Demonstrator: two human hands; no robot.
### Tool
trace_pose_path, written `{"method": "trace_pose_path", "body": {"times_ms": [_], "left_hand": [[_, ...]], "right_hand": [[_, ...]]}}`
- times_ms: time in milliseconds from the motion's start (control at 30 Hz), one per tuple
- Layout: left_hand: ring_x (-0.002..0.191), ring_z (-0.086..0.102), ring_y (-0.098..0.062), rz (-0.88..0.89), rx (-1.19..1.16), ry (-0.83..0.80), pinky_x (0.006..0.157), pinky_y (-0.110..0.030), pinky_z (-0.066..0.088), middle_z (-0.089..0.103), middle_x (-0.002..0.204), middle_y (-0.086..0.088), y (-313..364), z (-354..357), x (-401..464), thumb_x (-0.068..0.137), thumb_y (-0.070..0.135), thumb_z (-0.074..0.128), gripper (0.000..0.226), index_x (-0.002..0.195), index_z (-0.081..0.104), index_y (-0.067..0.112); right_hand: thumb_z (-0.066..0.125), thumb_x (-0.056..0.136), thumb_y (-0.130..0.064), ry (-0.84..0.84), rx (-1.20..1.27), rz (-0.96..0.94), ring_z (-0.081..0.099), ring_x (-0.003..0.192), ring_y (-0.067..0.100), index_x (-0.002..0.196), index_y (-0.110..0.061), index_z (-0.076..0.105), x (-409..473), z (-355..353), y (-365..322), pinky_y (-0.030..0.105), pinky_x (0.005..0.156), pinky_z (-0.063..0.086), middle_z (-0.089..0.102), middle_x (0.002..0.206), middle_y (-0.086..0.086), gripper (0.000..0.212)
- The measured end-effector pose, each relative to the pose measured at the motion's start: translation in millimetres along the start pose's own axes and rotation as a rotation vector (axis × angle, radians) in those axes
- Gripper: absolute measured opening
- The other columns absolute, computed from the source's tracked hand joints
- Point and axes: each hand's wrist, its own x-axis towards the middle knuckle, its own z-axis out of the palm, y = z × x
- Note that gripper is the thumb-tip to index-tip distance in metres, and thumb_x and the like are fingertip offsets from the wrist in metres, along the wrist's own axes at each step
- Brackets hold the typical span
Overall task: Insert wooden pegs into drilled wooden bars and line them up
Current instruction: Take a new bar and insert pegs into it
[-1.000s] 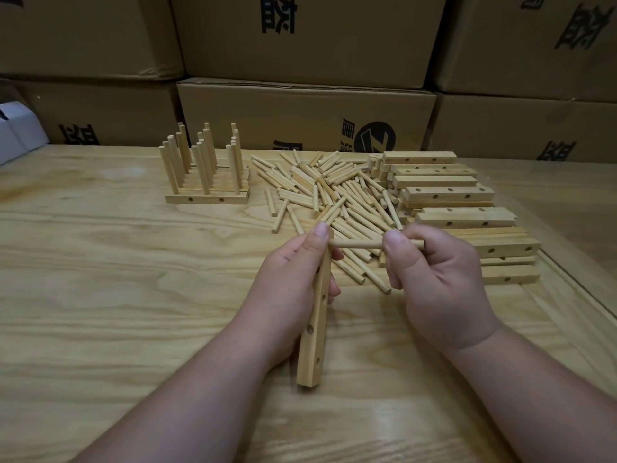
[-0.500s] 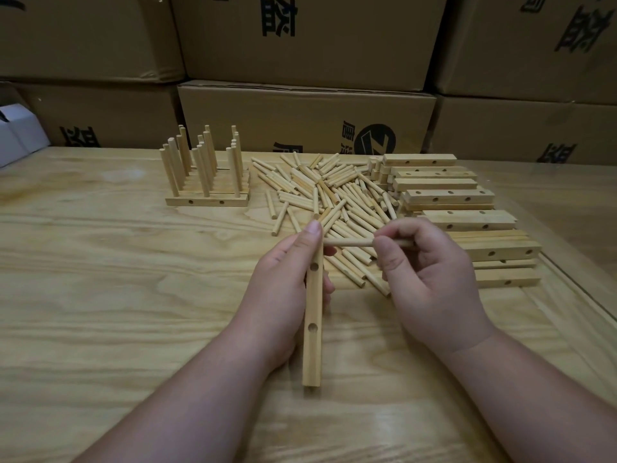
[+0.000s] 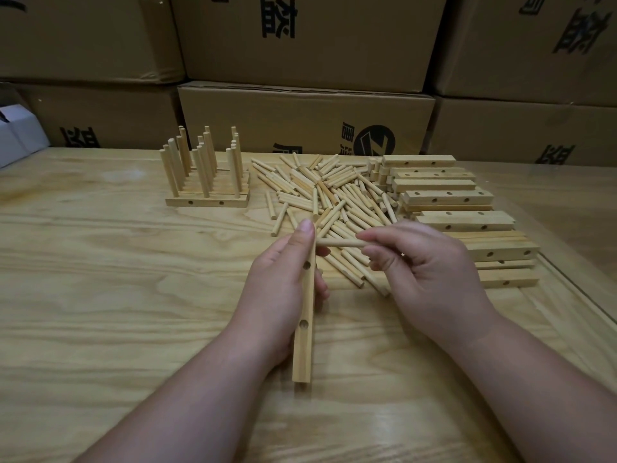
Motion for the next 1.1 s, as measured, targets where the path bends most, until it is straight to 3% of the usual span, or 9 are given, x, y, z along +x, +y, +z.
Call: {"method": "trace_pose_path", "body": {"times_ms": [133,467,600,767,867,1000,1100], "left_hand": [[0.062,0.063,-0.023,0.008,0.013,0.0,0.069,-0.038,0.052,0.059,0.058,-0.007,0,-1,0,0.094,0.064,0.052,0.045,0.082,0.074,0.027],[0.061,0.062,-0.021,0.035,0.029,-0.027,0.066,-0.036,0.055,0.059,0.058,-0.006,-2,-1,0,0.096,0.062,0.052,0.043,0.084,0.073,0.026],[0.059,0.062,-0.021,0.045,0.034,-0.023,0.059,-0.027,0.055,0.059,0.057,-0.006,-2,0,-1,0.095,0.061,0.052,0.043,0.082,0.073,0.026],[0.059,0.061,-0.021,0.054,0.033,-0.026,0.059,-0.026,0.054,0.058,0.056,-0.006,-3,0,0,0.097,0.059,0.051,0.043,0.082,0.072,0.025],[0.059,0.06,-0.022,0.025,-0.004,-0.04,0.058,-0.028,0.053,0.058,0.057,-0.006,-2,0,1,0.091,0.064,0.051,0.045,0.081,0.073,0.026],[0.054,0.056,-0.021,-0.064,-0.128,-0.036,0.06,-0.036,0.052,0.058,0.059,-0.007,-2,0,3,0.099,0.06,0.047,0.051,0.079,0.076,0.023],[0.046,0.049,-0.018,-0.126,-0.39,-0.054,0.058,-0.035,0.048,0.051,0.056,-0.006,0,-1,6,0.1,0.057,0.047,0.054,0.078,0.074,0.017]], "right_hand": [[0.063,0.094,-0.025,-0.02,-0.03,-0.001,0.065,0.077,0.007,0.11,-0.014,0.077,0,-1,1,0.025,0.069,0.052,0.069,0.082,-0.008,0.024],[0.053,0.097,-0.034,-0.076,-0.026,0.06,0.056,0.078,-0.01,0.109,-0.016,0.075,0,-3,-1,0.005,0.07,0.039,0.054,0.08,-0.031,0.031],[0.052,0.097,-0.035,-0.071,-0.018,0.078,0.057,0.074,-0.008,0.107,-0.017,0.075,-1,-2,1,0.004,0.066,0.038,0.053,0.078,-0.029,0.031],[0.056,0.096,-0.03,-0.032,0.004,0.084,0.058,0.075,-0.006,0.104,-0.016,0.075,-3,2,3,0.005,0.065,0.039,0.054,0.076,-0.028,0.025],[0.054,0.099,-0.034,0.015,0.07,0.101,0.06,0.071,0.001,0.11,-0.022,0.072,-5,6,1,0.013,0.064,0.043,0.057,0.074,-0.023,0.024],[0.038,0.102,-0.051,0.067,0.281,0.164,0.059,0.061,0.02,0.133,-0.035,0.05,-10,7,-3,0.043,0.052,0.049,0.06,0.072,0.001,0.037],[0.039,0.101,-0.052,0.065,0.285,0.229,0.058,0.059,0.019,0.13,-0.033,0.051,-12,7,-3,0.046,0.051,0.049,0.06,0.071,0.002,0.037]]}}
